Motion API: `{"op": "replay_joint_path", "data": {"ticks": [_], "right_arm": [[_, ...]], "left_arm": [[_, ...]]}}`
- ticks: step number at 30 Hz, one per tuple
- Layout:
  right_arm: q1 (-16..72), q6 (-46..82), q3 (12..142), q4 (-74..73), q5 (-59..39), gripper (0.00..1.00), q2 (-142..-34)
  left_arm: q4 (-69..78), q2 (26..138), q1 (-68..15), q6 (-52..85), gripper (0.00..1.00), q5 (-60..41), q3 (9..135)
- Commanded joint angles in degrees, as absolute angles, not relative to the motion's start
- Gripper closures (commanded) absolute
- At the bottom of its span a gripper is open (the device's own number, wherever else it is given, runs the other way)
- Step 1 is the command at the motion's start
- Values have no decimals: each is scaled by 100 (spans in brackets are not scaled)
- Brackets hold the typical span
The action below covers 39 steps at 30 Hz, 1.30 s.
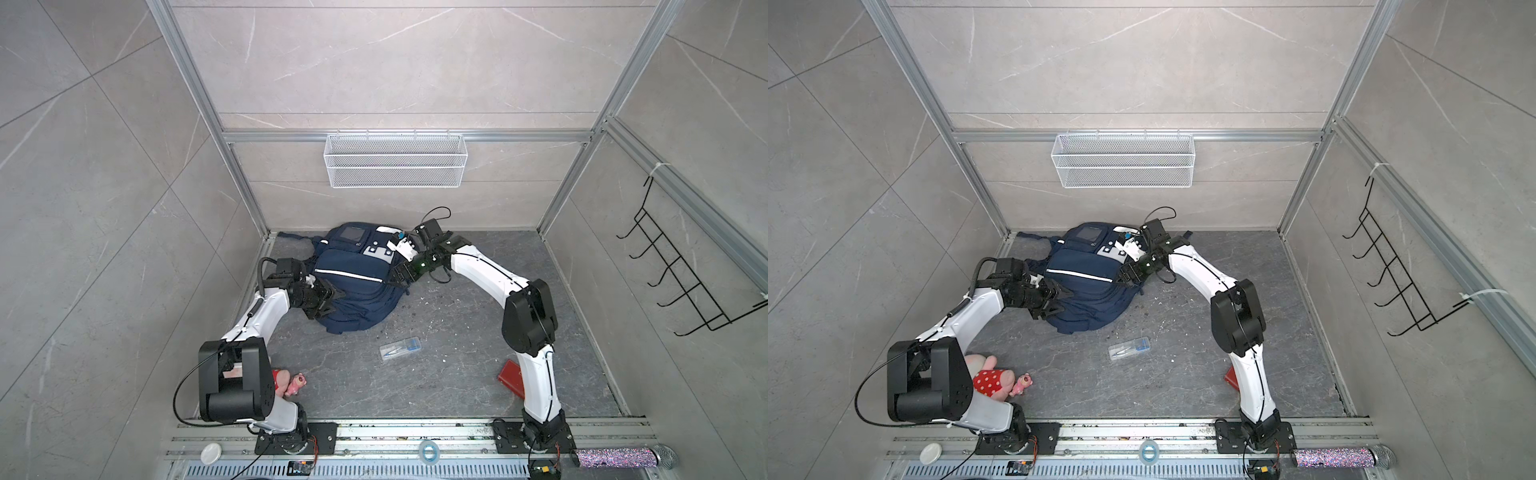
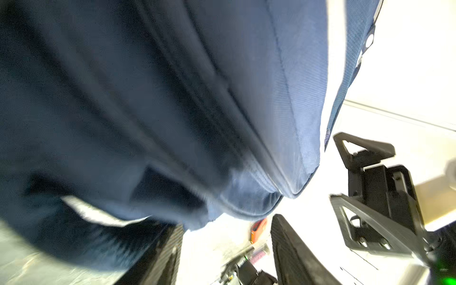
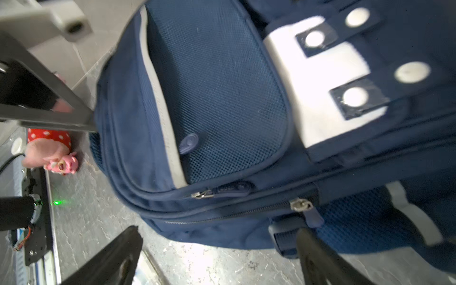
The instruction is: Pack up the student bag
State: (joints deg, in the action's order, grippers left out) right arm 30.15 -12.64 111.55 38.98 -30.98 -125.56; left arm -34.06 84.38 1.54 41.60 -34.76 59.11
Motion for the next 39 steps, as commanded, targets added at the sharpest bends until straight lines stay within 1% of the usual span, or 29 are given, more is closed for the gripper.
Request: {"op": "replay_joint_path", "data": {"ticks": [1,3,4,10,13,17,21,23,26,30,34,37,39], "right_arm": [[3012,-1809,11633,4538,-3166,0,-12854],[3021,-1900,11883,4646,-3139,0,-13019],[3019,-1953,12006,4709,-3143,1,-13093],[3099,-2357,12778,5419,-3248,2,-13669],[3221,-2484,12708,5457,-3230,4,-13757],[3330,-2492,12762,5405,-3122,8,-13865],[3372,-2409,12911,5370,-3077,11,-13956],[3410,-2447,12896,5400,-2964,16,-13988],[3453,-2508,12814,5415,-2897,27,-13995],[3511,-2557,12714,5405,-2839,33,-13957],[3567,-2591,12655,5396,-2771,45,-13928],[3593,-2602,12611,5397,-2670,50,-13892],[3603,-2639,12549,5380,-2598,52,-13825]], "left_arm": [[-3950,8104,175,3958,27,-2998,6230],[-4131,8226,173,3871,18,-2876,6371],[-4193,8315,170,3848,18,-2841,6440],[-4242,8805,176,3888,18,-2487,7066],[-4281,9247,175,3596,18,-2195,7405],[-3983,9775,169,3578,18,-2374,7728],[-3875,10141,167,3551,22,-2477,7860],[-3741,10236,167,3594,25,-2557,7765],[-3428,10296,167,3766,26,-2786,7539],[-3262,10305,158,3866,29,-2909,7388],[-3211,10276,157,3894,31,-2948,7302],[-3141,10233,158,3942,31,-2990,7208],[-3119,10213,158,3947,31,-2996,7154]]}}
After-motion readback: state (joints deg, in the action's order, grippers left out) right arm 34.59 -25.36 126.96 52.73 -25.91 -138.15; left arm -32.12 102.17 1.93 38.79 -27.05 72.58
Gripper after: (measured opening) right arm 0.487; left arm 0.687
